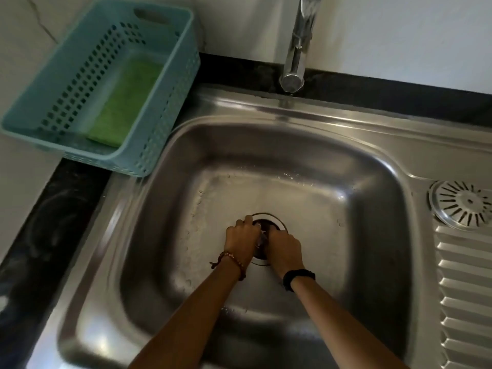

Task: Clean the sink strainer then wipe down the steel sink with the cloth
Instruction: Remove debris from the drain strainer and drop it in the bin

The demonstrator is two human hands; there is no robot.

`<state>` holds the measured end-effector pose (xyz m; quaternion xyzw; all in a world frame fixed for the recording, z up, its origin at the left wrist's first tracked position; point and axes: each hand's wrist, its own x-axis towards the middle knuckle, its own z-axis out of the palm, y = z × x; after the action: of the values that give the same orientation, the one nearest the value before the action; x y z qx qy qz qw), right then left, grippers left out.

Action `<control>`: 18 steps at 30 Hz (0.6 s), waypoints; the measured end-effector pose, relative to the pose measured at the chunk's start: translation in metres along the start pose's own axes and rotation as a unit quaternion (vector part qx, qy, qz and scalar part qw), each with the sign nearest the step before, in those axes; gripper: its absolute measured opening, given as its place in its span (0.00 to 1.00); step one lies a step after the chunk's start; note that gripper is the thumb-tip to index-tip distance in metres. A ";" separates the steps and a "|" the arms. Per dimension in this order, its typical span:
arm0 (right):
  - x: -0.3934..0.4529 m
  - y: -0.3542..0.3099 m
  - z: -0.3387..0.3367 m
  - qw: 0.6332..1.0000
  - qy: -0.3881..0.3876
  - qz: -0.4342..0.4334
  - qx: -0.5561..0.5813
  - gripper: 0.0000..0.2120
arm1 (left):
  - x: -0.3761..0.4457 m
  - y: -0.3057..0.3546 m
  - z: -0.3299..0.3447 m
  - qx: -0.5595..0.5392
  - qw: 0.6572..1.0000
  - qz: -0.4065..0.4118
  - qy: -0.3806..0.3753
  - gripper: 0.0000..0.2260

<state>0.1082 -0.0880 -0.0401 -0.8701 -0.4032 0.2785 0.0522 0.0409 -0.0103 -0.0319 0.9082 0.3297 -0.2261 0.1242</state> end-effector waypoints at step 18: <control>-0.013 0.021 -0.021 0.986 0.013 0.086 0.139 0.11 | 0.010 0.000 -0.001 0.065 0.995 0.074 0.006 0.11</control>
<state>0.1266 -0.1088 -0.0237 -0.8896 -0.2832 0.3238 0.1535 0.0479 -0.0046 -0.0356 0.9376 0.2468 -0.2316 0.0796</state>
